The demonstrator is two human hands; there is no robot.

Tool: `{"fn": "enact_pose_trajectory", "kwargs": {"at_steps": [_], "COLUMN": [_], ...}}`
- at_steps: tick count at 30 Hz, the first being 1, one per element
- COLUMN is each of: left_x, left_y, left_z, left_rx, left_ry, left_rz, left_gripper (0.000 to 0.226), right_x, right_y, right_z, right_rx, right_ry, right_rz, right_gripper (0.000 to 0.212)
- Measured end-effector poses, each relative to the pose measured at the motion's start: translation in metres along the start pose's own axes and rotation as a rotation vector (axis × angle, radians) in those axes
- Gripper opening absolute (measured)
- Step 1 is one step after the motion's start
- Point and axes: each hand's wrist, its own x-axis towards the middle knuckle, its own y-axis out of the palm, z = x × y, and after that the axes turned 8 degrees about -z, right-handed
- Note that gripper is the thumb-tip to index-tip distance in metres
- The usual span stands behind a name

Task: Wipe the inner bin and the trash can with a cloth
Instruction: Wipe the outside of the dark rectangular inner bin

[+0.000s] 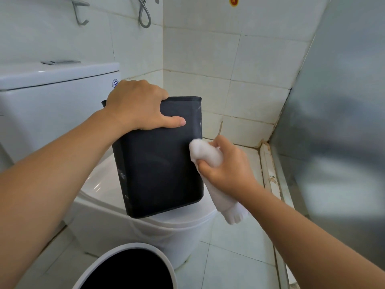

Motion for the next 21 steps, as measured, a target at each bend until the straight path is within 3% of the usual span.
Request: {"fn": "enact_pose_trajectory", "kwargs": {"at_steps": [6, 9, 13, 15, 18, 21], "left_x": [0.0, 0.0, 0.0, -0.001, -0.001, 0.0], "left_y": [-0.001, -0.001, -0.001, -0.001, 0.001, 0.002], "left_z": [-0.004, -0.002, -0.006, -0.005, -0.002, 0.001], "left_rx": [-0.009, -0.004, 0.015, 0.032, 0.04, 0.021], "left_ry": [0.0, -0.015, 0.029, 0.045, 0.035, 0.014], "left_rz": [0.012, 0.026, 0.019, -0.001, -0.016, -0.011], "left_gripper": [0.071, 0.072, 0.072, 0.071, 0.072, 0.072], "right_x": [-0.023, -0.016, 0.017, 0.031, 0.035, 0.016], "right_y": [-0.003, -0.005, -0.015, -0.017, -0.014, -0.006], "right_z": [-0.044, -0.037, 0.002, 0.02, 0.027, 0.012], "right_rx": [-0.172, -0.115, 0.173, 0.265, 0.254, 0.069], "right_ry": [0.101, 0.101, 0.115, 0.096, 0.063, -0.004], "right_rz": [0.343, 0.239, -0.138, -0.239, -0.232, -0.095], "right_gripper": [0.034, 0.034, 0.031, 0.03, 0.03, 0.032]}}
